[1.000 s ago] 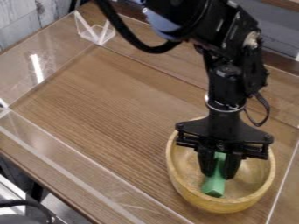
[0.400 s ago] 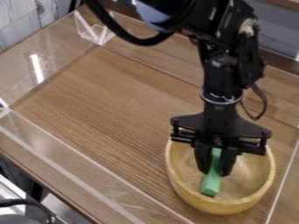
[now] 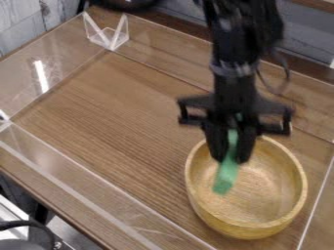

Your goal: Remove the green block from inside the brown bowl and put it on the table

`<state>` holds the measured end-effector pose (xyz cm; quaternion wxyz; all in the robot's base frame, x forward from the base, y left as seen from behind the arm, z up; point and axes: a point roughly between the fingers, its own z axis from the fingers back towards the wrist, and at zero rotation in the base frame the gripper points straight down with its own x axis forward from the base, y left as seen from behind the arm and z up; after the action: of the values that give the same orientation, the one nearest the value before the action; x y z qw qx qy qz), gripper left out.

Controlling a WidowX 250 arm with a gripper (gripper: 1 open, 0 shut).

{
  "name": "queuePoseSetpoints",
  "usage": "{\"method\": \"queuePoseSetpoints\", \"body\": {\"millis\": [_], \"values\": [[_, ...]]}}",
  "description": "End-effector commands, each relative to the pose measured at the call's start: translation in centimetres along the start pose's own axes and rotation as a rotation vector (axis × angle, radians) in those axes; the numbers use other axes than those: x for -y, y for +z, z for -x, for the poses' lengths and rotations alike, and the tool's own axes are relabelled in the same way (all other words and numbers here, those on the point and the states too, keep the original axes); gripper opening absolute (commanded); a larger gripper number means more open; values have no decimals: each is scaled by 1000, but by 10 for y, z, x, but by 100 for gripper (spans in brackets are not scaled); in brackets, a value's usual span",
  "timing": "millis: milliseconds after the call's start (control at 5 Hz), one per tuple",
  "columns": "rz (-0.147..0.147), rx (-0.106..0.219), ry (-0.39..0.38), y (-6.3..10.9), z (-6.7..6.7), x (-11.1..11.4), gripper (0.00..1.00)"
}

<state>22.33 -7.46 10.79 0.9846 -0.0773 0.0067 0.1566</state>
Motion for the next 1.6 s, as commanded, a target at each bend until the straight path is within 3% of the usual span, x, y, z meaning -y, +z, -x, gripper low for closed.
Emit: {"method": "queuePoseSetpoints", "body": {"millis": [0,200,400,1200,1400], "values": [[31,76,-19,56,-22,-20,0],[34,107,-21,88,-40,-51,0],[30,124,-43,90,-46,-73,0],[-5,150,-145,46,-66,-95,0],[-11,150,-169,40,-65,-96,0]]}}
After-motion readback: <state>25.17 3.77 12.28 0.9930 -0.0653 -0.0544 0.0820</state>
